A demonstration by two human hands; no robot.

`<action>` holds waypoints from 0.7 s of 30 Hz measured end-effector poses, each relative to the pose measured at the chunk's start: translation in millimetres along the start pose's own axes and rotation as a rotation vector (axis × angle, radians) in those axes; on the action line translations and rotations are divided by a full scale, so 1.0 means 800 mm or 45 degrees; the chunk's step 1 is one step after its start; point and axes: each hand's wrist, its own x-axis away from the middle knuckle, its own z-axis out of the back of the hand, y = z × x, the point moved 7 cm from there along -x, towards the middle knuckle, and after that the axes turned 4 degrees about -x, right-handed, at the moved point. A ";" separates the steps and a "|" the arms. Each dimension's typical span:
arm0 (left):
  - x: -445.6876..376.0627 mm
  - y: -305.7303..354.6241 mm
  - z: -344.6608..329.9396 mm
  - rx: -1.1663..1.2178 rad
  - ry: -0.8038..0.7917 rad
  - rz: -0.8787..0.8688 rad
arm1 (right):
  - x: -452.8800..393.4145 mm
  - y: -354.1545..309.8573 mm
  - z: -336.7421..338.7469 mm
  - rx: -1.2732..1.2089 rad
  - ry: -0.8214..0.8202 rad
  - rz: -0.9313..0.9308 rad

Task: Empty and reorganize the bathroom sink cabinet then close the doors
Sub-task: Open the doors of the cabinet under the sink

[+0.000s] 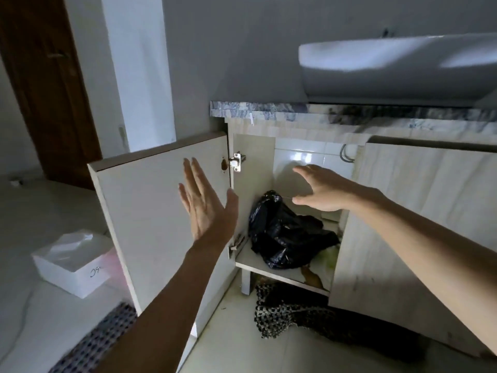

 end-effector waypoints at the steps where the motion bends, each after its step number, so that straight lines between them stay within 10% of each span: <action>1: 0.001 0.016 -0.022 0.047 -0.088 -0.049 | 0.005 0.019 0.006 0.020 0.018 -0.054; 12: 0.067 0.166 -0.304 0.465 -1.332 -0.073 | 0.061 0.217 0.087 0.339 0.444 -0.693; 21: 0.084 0.201 -0.382 0.605 -1.450 -0.075 | 0.056 0.274 0.071 0.266 0.388 -0.803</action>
